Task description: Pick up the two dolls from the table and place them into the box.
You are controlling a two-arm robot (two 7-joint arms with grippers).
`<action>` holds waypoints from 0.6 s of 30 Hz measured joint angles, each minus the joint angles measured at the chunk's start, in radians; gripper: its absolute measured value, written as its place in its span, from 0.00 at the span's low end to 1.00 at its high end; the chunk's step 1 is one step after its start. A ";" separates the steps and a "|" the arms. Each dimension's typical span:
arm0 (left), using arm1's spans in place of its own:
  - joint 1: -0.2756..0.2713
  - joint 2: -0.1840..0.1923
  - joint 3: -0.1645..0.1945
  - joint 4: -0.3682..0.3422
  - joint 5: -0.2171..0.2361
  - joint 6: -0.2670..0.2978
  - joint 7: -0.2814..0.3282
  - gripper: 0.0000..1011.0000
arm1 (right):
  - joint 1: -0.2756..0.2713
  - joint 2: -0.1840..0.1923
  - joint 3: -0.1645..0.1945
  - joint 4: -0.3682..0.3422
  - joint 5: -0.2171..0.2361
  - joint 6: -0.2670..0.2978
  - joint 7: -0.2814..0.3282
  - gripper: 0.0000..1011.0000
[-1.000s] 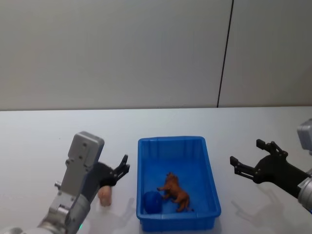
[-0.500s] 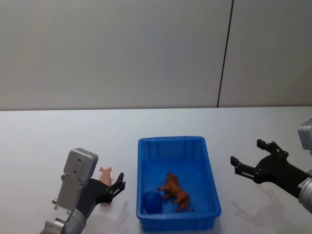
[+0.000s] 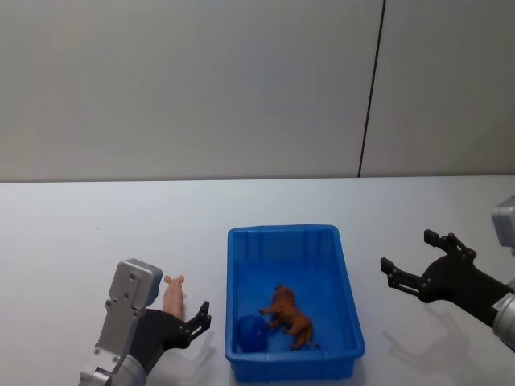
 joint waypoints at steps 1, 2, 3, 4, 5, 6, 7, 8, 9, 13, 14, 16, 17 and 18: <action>-0.001 -0.002 0.000 0.006 -0.001 -0.001 -0.004 0.99 | 0.000 0.000 0.000 0.000 0.000 0.000 0.000 0.99; -0.004 -0.005 0.000 0.016 -0.003 -0.005 -0.012 0.99 | 0.000 0.000 0.000 0.000 0.000 0.000 0.000 0.99; -0.005 -0.007 -0.001 0.022 -0.003 -0.006 -0.016 0.99 | 0.000 0.000 0.000 0.000 0.000 0.000 0.000 0.99; -0.008 -0.010 -0.001 0.032 -0.005 -0.008 -0.022 0.99 | 0.000 0.000 0.000 0.000 0.000 0.000 0.000 0.99; -0.009 -0.011 -0.001 0.038 -0.005 -0.009 -0.026 0.99 | 0.000 0.000 0.000 0.000 0.000 0.000 0.000 0.99; -0.009 -0.011 -0.001 0.038 -0.005 -0.009 -0.026 0.99 | 0.000 0.000 0.000 0.000 0.000 0.000 0.000 0.99; -0.011 -0.014 -0.002 0.047 -0.007 -0.011 -0.032 0.99 | 0.000 0.000 0.000 0.000 0.000 0.000 0.000 0.99; -0.013 -0.017 -0.003 0.056 -0.007 -0.012 -0.037 0.99 | 0.000 0.000 0.000 0.000 0.000 0.000 0.000 0.99; -0.014 -0.018 -0.003 0.060 -0.008 -0.013 -0.039 0.99 | 0.000 0.000 0.000 0.000 0.000 0.000 0.000 0.99; -0.018 -0.022 -0.005 0.077 -0.008 -0.014 -0.052 0.91 | 0.000 0.000 0.000 0.000 0.000 0.000 0.000 0.99; -0.019 -0.023 -0.005 0.080 -0.008 -0.014 -0.053 0.89 | 0.000 0.000 0.000 0.000 0.000 0.000 0.000 0.99; -0.020 -0.024 -0.006 0.086 -0.008 -0.015 -0.057 0.86 | 0.000 0.000 0.000 0.000 0.000 0.000 0.000 0.99; -0.021 -0.025 -0.007 0.090 -0.008 -0.016 -0.061 0.81 | 0.000 0.000 0.000 0.000 0.000 0.000 0.000 0.99; -0.021 -0.025 -0.007 0.094 -0.008 -0.017 -0.064 0.77 | 0.000 0.000 0.000 0.000 0.000 0.000 0.000 0.99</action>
